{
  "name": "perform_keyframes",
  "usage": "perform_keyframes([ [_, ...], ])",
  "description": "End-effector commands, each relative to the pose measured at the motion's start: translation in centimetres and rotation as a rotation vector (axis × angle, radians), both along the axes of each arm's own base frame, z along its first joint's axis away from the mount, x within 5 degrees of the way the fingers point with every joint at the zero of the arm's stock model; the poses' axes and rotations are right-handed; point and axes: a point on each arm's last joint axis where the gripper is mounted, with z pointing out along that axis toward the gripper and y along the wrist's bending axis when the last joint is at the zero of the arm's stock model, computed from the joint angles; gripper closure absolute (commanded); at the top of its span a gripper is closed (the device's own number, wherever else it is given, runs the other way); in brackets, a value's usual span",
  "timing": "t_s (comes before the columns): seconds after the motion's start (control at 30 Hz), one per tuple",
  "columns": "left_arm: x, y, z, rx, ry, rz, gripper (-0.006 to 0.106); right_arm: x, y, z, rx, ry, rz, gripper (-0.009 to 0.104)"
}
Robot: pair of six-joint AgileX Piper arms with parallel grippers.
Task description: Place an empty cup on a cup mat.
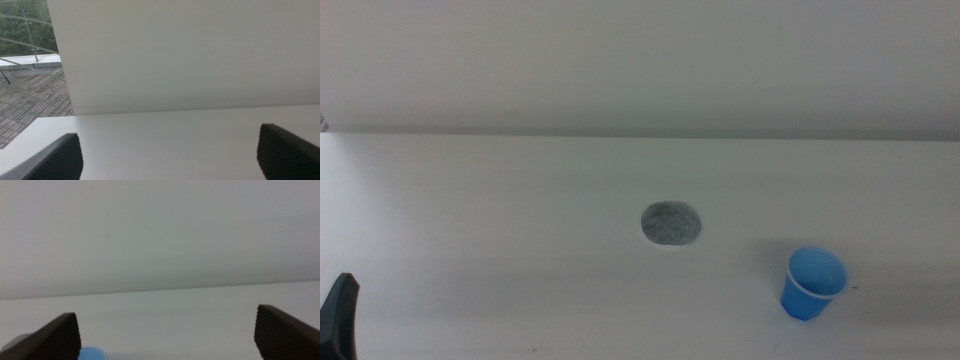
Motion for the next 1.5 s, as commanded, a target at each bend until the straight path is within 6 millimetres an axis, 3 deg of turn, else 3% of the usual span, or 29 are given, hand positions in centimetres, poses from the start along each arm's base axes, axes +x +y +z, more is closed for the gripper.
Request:
perform_keyframes([
  [0.0, -0.1, -0.1, -1.1, 0.001, -0.013, -0.008, 0.007, -0.1, 0.0, -1.3, -0.022, 0.004, -0.007, 0.002],
  [0.03, -0.1, -0.1, -1.1, 0.001, -0.013, -0.008, 0.007, -0.1, 0.0, -1.3, -0.022, 0.004, -0.007, 0.002],
  [0.07, -0.1, -0.1, -1.1, 0.001, -0.013, -0.008, 0.007, -0.4, 0.0, 0.5, 0.013, -0.003, -0.006, 0.002],
  [0.17, -0.1, -0.1, -1.1, 0.001, -0.013, -0.008, 0.007, -0.3, 0.1, 2.5, 0.072, 0.022, 0.003, 0.002],
  [0.33, -0.1, -0.1, -1.1, 0.001, -0.013, -0.008, 0.007, 1.1, 0.4, 6.2, 0.122, 0.148, 0.032, 0.002],
  [0.5, -0.1, -0.1, -1.1, 0.001, -0.013, -0.008, 0.007, 3.9, 1.6, 10.1, 0.040, 0.289, 0.151, 0.002],
  [0.63, -0.1, -0.1, -1.1, 0.001, -0.013, -0.008, 0.007, 6.0, 2.7, 12.1, -0.136, 0.540, 0.271, 0.002],
  [0.8, -0.1, -0.1, -1.1, 0.001, -0.013, -0.008, 0.007, 9.3, 3.9, 13.8, -0.155, 0.806, 0.329, 0.002],
  [1.03, -0.1, -0.1, -1.1, 0.001, -0.013, -0.008, 0.007, 13.6, 4.7, 14.1, -0.153, 0.811, 0.324, 0.002],
  [1.47, -0.1, -0.1, -1.1, 0.001, -0.013, -0.008, 0.007, 17.5, 4.6, 10.2, -0.099, 0.983, 0.222, 0.002],
])
